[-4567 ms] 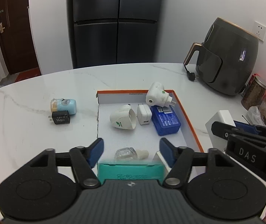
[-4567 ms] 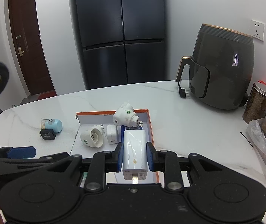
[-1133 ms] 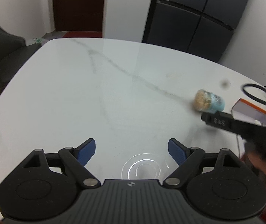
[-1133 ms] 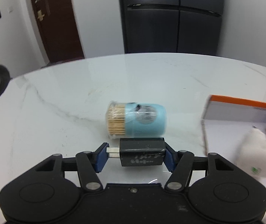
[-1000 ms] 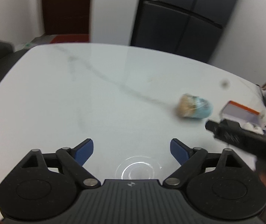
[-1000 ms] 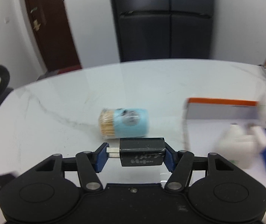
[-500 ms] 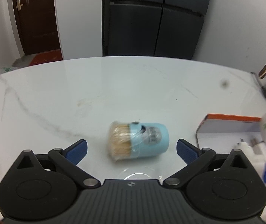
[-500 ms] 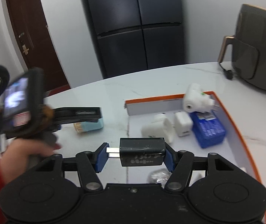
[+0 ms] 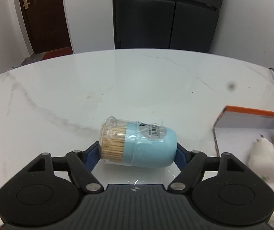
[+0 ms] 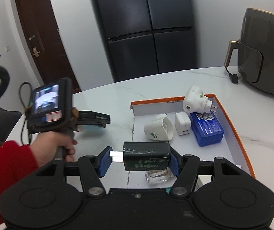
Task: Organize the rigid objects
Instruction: 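Grasp the blue toothpick jar across its body with the left tool, then carry the toothpick jar and black charger over the tray box with both tools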
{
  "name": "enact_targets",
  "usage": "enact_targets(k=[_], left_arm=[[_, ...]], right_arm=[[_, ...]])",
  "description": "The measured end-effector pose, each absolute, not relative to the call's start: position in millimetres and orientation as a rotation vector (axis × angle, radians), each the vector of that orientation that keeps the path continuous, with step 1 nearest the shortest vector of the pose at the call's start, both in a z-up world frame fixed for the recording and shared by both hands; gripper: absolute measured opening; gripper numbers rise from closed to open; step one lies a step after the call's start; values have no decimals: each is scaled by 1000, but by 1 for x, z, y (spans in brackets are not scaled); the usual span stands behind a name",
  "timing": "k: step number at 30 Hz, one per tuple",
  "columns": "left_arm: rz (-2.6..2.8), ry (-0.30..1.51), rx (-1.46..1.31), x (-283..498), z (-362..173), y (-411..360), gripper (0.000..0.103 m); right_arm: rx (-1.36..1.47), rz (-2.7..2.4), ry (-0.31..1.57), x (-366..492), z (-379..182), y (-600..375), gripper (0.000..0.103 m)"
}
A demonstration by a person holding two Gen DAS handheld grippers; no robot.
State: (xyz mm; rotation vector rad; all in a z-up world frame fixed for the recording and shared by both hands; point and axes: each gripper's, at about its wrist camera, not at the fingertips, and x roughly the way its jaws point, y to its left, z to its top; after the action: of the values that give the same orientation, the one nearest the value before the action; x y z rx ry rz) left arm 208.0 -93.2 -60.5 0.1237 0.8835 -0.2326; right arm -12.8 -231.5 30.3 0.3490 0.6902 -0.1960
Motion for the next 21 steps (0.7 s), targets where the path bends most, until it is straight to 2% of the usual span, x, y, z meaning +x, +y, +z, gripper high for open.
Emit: enact_targets(k=[8,13,21], left_arm=[[-252,829,90,120,-11,-41,78],[-275,807,72,66,22,-41,78],[-308,812,32,3,46,-57,78]], right_arm=[[318,-154,672,-24,44,-228,73],[298,-137,670,-40,52,-228,73],[270,-138,655,-72,66,-236,73]])
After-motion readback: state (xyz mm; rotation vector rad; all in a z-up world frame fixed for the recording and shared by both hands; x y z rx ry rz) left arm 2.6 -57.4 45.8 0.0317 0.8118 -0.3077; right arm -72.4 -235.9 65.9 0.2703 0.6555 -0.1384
